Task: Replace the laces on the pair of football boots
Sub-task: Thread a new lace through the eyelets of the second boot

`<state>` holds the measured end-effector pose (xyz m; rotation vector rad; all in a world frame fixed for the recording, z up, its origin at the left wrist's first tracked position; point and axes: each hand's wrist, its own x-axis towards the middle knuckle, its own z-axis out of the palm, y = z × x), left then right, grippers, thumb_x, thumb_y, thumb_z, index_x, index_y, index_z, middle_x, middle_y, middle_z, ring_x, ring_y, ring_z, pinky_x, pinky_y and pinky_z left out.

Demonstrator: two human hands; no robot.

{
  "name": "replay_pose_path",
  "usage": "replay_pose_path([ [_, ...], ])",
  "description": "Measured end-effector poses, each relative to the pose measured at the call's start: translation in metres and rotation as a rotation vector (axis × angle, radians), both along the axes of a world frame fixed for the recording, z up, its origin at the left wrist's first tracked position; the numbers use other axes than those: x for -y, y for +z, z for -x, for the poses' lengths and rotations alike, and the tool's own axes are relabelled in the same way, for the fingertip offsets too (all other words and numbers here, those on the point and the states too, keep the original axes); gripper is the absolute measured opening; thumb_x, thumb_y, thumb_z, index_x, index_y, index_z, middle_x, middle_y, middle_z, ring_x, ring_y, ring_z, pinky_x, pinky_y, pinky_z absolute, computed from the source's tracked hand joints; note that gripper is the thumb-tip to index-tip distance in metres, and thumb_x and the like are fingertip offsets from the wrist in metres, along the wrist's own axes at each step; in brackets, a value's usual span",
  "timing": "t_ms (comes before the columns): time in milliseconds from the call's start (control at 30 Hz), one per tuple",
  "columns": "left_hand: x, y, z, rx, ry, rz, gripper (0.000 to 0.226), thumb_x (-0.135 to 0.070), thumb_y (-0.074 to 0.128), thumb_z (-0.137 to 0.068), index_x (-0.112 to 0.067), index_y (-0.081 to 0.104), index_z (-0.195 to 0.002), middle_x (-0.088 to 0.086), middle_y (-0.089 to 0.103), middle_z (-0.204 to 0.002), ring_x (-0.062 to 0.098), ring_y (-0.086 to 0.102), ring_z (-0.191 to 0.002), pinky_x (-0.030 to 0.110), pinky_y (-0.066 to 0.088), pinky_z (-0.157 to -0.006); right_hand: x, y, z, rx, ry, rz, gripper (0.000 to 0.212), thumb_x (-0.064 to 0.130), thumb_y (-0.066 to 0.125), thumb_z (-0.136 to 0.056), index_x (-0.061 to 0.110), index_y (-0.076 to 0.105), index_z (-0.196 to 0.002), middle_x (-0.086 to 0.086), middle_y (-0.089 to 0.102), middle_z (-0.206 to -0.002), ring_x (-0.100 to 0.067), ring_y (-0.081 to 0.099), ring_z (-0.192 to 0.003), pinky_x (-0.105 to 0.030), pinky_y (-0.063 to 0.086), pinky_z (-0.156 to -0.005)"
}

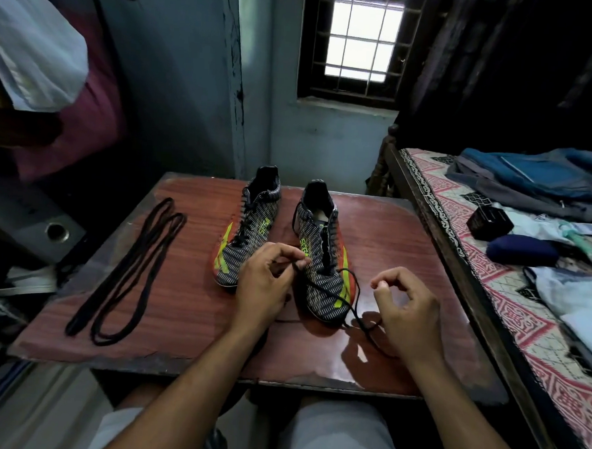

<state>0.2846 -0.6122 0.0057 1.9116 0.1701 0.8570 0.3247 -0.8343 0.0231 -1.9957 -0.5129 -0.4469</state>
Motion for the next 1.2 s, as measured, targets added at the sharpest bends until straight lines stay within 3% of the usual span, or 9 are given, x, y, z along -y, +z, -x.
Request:
replay_pose_path([
  [100,0.001,-0.001,-0.004,-0.079,-0.001,0.075,0.014,-0.018,0.080,-0.088,-0.031,0.076,-0.086,-0.016,0.074,-0.080,0.000,0.069,-0.071,0.031,0.060,-0.066,-0.010,0.016,-0.009,-0.068,0.063,0.070,0.020,0.009,0.067,-0.089,0.027,0.071,-0.084,0.015,0.071,-0.083,-0.004,0.065,-0.080,-0.020,0.047,-0.072],
  [200,0.004,-0.001,-0.008,-0.092,0.005,0.037,0.013,-0.020,0.078,-0.089,-0.032,0.073,-0.089,-0.021,0.072,-0.076,-0.003,0.066,-0.066,0.030,0.057,-0.064,-0.030,0.029,-0.028,-0.096,0.179,0.197,0.016,0.010,0.071,-0.089,0.025,0.076,-0.089,0.013,0.069,-0.079,-0.002,0.059,-0.064,-0.011,0.038,-0.059],
  [333,0.004,-0.002,-0.009,-0.062,0.022,-0.044,0.014,-0.021,0.079,-0.087,-0.030,0.067,-0.090,-0.019,0.072,-0.081,-0.001,0.069,-0.074,0.036,0.058,-0.070,-0.054,0.035,-0.054,-0.141,0.291,0.473,0.014,0.016,0.073,-0.091,0.029,0.077,-0.086,0.013,0.067,-0.073,-0.001,0.057,-0.061,-0.016,0.041,-0.061],
  [400,0.002,-0.005,-0.010,-0.066,0.039,-0.066,0.014,-0.024,0.079,-0.087,-0.031,0.067,-0.091,-0.019,0.072,-0.081,0.000,0.069,-0.074,0.037,0.058,-0.069,-0.059,0.037,-0.065,-0.236,0.346,0.515,0.017,0.017,0.074,-0.091,0.031,0.075,-0.081,0.011,0.063,-0.067,0.000,0.051,-0.056,-0.018,0.039,-0.059],
  [533,0.002,-0.007,-0.012,-0.088,0.040,-0.084,0.013,-0.029,0.080,-0.086,-0.030,0.067,-0.090,-0.017,0.073,-0.082,0.004,0.070,-0.075,0.039,0.058,-0.068,-0.062,0.040,-0.072,-0.420,0.422,0.416,0.017,0.010,0.078,-0.088,0.023,0.078,-0.078,0.004,0.056,-0.063,-0.007,0.048,-0.061,-0.025,0.041,-0.063],
  [700,0.003,-0.006,-0.010,-0.103,0.081,-0.156,0.018,-0.025,0.079,-0.083,-0.030,0.063,-0.090,-0.014,0.071,-0.084,0.011,0.069,-0.077,0.039,0.056,-0.068,-0.065,0.038,-0.061,-0.527,0.479,0.260,0.013,-0.001,0.077,-0.087,0.012,0.077,-0.085,0.001,0.049,-0.064,-0.003,0.042,-0.057,-0.014,0.037,-0.058],
  [800,0.004,-0.004,-0.007,-0.094,0.096,-0.178,0.021,-0.024,0.079,-0.082,-0.032,0.063,-0.094,-0.015,0.070,-0.084,0.008,0.068,-0.077,0.038,0.056,-0.068,-0.067,0.037,-0.060,-0.502,0.482,0.273,0.011,0.001,0.078,-0.087,0.012,0.077,-0.086,0.000,0.048,-0.064,-0.005,0.040,-0.057,-0.013,0.036,-0.056],
  [933,0.002,-0.006,-0.007,-0.116,0.105,-0.199,0.021,-0.021,0.078,-0.081,-0.032,0.065,-0.094,-0.016,0.070,-0.085,0.006,0.068,-0.078,0.038,0.057,-0.070,-0.070,0.032,-0.064,-0.407,0.494,0.365,0.001,0.012,0.079,-0.089,0.013,0.079,-0.088,-0.003,0.051,-0.065,-0.012,0.041,-0.061,-0.025,0.035,-0.058],
  [1200,0.002,-0.004,-0.006,-0.120,0.126,-0.198,0.024,-0.021,0.078,-0.080,-0.033,0.065,-0.097,-0.016,0.072,-0.087,0.009,0.070,-0.076,0.039,0.058,-0.070,-0.065,0.004,-0.057,-0.272,0.389,0.224,0.011,0.024,0.080,-0.088,0.035,0.079,-0.086,0.019,0.062,-0.061,0.002,0.051,-0.059,-0.022,0.043,-0.061],
])
